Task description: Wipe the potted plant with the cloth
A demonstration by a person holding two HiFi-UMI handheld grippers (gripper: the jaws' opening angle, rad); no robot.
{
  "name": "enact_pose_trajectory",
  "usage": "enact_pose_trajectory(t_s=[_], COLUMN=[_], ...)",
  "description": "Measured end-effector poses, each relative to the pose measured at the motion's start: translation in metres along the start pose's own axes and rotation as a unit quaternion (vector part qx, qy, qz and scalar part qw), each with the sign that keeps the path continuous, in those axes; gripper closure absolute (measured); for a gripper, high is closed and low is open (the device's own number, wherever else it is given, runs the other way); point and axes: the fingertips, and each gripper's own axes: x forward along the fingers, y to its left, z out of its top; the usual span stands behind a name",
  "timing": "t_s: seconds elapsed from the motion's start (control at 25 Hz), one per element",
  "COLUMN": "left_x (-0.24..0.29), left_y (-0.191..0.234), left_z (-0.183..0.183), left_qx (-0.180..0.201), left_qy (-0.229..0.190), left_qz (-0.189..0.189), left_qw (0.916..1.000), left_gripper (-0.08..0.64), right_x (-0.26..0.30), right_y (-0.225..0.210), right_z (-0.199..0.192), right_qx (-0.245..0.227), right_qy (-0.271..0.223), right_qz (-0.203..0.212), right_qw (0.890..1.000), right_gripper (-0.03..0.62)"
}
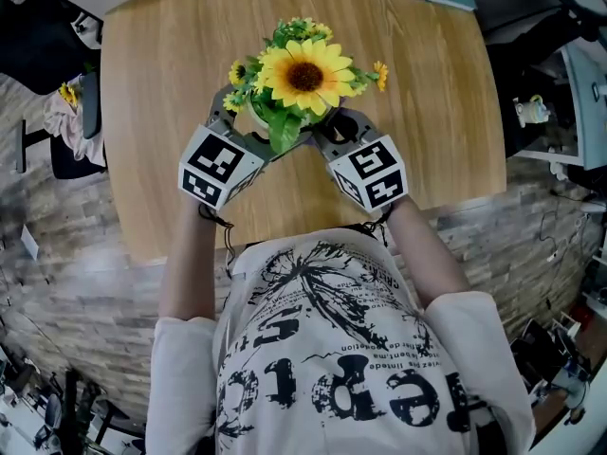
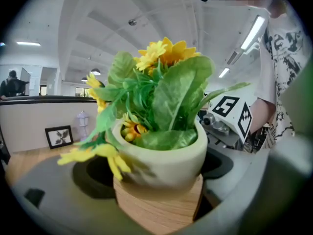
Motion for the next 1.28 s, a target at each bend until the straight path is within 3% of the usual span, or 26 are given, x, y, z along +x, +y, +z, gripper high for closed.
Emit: enact_pose_trajectory(t_s=[0.32, 0.64, 0.92, 1.28], left_x=[-0.003, -0.004, -0.001, 0.003], left_y=[0.000, 0.001, 0.005, 0.005], left_z=[0.016, 0.021, 0.015, 0.011], left_qx=[-0.036, -0.026, -0.021, -0.029], left_qy=[-0.033, -0.046, -0.035, -0.036], left_qz=[-0.009, 0.007, 0.025, 0.024], left_qw=[0.9988, 0.9986, 0.9989, 0.9986], left_gripper=[0.049, 0.049, 0.049, 0.049], right_x=[0.005, 0.009, -0.002, -0.022], right_y=[0.030, 0.053, 0.047, 0.012], right_z=[0.019, 0.016, 0.007, 0.009], right_qx=[0.004, 0.020, 0.043, 0.070], right_qy=[-0.023, -0.033, -0.030, -0.045], right_qz=[0.049, 0.074, 0.084, 0.064], right_qw=[0.999, 0.997, 0.995, 0.995], right_gripper=[0.514, 0.514, 0.514, 0.515])
